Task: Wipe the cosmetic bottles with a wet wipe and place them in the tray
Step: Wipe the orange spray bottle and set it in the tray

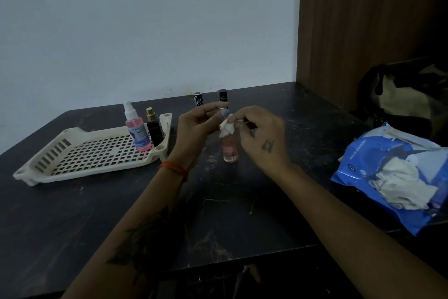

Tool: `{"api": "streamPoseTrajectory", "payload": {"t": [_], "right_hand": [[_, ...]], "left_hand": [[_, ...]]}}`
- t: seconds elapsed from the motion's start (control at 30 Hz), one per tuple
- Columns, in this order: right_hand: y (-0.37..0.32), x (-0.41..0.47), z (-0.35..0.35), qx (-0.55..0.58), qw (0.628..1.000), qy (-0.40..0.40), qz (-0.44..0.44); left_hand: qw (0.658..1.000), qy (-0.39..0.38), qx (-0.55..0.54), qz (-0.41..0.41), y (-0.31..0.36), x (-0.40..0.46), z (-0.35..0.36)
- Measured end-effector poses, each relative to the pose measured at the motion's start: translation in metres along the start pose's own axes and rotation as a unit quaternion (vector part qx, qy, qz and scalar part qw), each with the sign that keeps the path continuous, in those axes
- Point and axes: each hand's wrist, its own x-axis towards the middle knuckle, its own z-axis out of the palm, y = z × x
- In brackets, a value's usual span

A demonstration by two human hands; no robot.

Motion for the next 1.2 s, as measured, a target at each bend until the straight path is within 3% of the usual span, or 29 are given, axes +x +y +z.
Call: {"api": "streamPoseTrajectory", "payload": {"t": [0.17,0.33,0.53,0.8,0.93,1.1,1.2], "right_hand": [[0.004,0.012,0.001,0.043,0.99,-0.052,0.126],[-0.001,0.011,0.003,0.12,0.984,-0.022,0.133],[-0.003,0.001,0.013,0.096,0.99,-0.005,0.102],[0.009,0.006,0.014,0.11,0.973,-0.047,0.198],[0.002,0.004,0.014,0.137,0.976,-0.019,0.168],[0.006,0.006,0.016,0.143,0.961,-0.089,0.22],[0.011,0.004,0.016,0.069,0.953,-0.162,0.246]], "left_hand": [[1.0,-0.006,0.027,0.013,0.002,-0.001,0.0],[0.998,-0.009,0.042,0.039,0.003,-0.004,-0.001],[0.996,0.0,0.074,0.055,0.003,-0.004,-0.002],[0.994,0.019,0.092,0.06,0.004,-0.004,0.001],[0.994,0.013,0.085,0.06,0.007,-0.006,0.001],[0.991,0.024,0.123,0.05,0.007,-0.006,0.001],[0.992,0.025,0.114,0.046,0.009,-0.007,0.003]]}}
